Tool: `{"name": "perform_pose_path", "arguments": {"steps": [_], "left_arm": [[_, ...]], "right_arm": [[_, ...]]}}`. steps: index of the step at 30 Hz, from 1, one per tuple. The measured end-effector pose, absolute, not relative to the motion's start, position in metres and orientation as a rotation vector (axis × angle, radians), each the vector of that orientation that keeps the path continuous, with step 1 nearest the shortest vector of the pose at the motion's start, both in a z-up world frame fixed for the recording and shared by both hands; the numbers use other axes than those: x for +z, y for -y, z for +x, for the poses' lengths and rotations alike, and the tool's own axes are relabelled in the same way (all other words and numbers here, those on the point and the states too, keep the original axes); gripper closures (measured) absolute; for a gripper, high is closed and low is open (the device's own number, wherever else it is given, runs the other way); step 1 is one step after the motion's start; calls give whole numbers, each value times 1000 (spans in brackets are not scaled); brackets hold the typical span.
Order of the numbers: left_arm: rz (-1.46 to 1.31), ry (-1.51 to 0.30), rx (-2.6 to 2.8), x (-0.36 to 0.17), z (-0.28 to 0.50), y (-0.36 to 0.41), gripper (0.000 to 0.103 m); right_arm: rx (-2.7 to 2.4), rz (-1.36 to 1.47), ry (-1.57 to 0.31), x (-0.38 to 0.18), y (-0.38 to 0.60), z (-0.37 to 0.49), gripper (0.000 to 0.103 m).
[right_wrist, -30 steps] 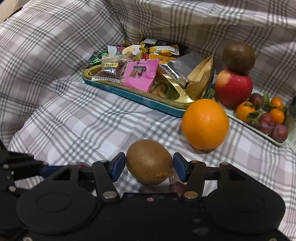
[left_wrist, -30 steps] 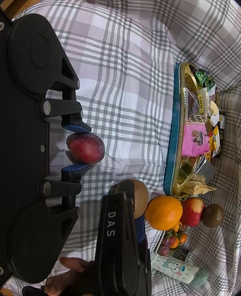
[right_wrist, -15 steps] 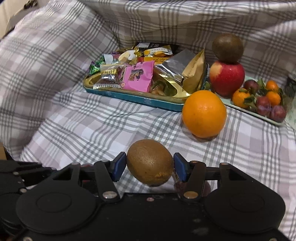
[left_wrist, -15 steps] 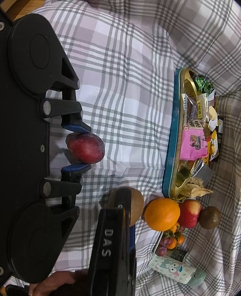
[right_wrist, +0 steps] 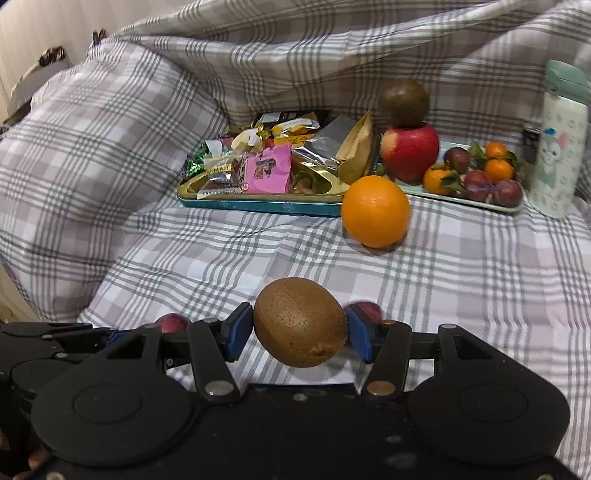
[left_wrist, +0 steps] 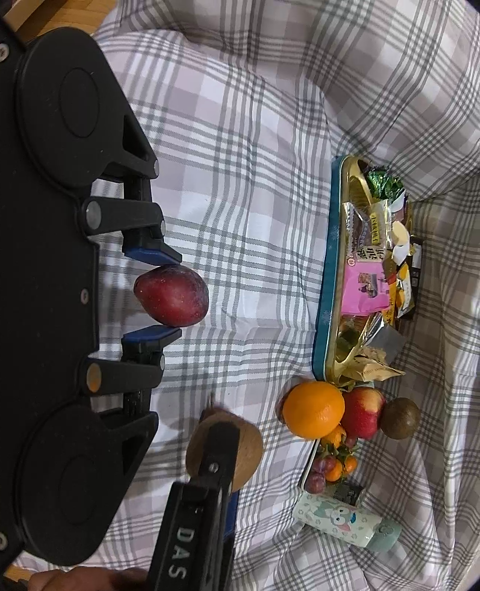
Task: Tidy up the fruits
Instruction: 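Grasp the brown kiwi with the right gripper while the left holds the red plum, then carry the kiwi over the gold tray with the right gripper while the left carries the plum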
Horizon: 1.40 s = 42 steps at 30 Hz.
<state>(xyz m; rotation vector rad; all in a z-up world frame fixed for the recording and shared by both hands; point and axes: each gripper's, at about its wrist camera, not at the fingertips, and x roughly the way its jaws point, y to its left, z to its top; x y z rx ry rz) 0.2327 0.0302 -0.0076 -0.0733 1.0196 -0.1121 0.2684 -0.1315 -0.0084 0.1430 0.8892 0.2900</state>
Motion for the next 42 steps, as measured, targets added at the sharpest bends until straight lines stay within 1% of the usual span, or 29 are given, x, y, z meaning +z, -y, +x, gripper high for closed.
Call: {"name": "perform_pose_path", "arguments": {"steps": [6, 12, 25, 42], "left_arm": [[-62, -1010, -109, 4, 211, -32, 59], [-50, -1025, -112, 7, 185, -31, 59], [-30, -1094, -98, -9, 134, -33, 59], [-32, -1159, -91, -32, 125, -40, 59]], "right_arm": [[278, 169, -868, 4, 136, 233, 45], [278, 194, -885, 8, 136, 195, 45], [264, 251, -948, -5, 134, 119, 45], [302, 202, -1030, -25, 107, 93, 45]]}}
